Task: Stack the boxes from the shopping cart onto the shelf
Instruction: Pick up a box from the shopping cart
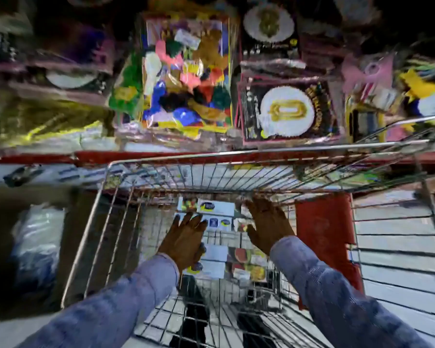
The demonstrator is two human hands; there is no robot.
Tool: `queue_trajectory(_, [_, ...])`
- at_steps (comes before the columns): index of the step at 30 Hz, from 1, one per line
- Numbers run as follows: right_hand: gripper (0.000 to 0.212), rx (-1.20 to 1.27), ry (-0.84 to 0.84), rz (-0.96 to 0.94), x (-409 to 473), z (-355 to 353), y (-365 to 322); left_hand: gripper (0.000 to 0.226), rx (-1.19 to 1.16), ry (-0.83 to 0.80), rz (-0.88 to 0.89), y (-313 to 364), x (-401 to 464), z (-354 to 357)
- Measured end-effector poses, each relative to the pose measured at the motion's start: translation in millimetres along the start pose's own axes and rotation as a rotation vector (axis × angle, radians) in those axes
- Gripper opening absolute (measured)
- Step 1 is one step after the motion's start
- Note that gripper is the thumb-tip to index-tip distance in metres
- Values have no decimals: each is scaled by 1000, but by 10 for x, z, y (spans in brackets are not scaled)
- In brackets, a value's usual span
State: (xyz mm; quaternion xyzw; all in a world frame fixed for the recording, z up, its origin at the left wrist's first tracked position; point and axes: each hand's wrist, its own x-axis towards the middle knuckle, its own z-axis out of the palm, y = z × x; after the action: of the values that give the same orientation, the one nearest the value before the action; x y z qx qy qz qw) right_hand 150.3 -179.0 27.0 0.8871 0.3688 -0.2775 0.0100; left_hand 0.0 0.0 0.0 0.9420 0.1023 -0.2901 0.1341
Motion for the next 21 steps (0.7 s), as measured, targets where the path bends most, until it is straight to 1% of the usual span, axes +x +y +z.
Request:
queue_trajectory(2, [64, 26, 17, -9, 229, 96, 19, 66, 51, -29, 23, -33, 214, 115])
queue_trajectory(4, [57, 56, 20, 8, 448, 169, 41, 65, 84, -8, 49, -61, 424, 232])
queue_trajectory(6, [51, 71, -20, -6, 657, 316, 51, 59, 27, 16, 49, -65, 597, 403])
queue_trajectory(8, [53, 44, -52, -39, 823, 384, 69, 57, 42, 35, 42, -86, 701, 532])
queue_trajectory(10, [59, 8, -80, -66, 947, 443, 86, 64, 155, 27, 66, -119, 742, 629])
queue_trajectory(12, [60, -19, -103, -87, 1038, 509, 100, 69, 203, 26, 68, -134, 755, 696])
queue_trajectory(14, [60, -50, -115, -128, 1070, 554, 119, 68, 249, 66, 56, -117, 744, 690])
queue_trajectory(16, [56, -68, -123, -158, 1115, 590, 144, 65, 240, 66, 47, -119, 778, 698])
queue_trajectory(19, [51, -63, -115, -185, 1164, 597, 151, 60, 256, 7, 62, -99, 838, 625])
queue_trajectory(21, [56, -75, -126, -186, 1200, 614, 135, 59, 234, -29, 67, -84, 869, 569])
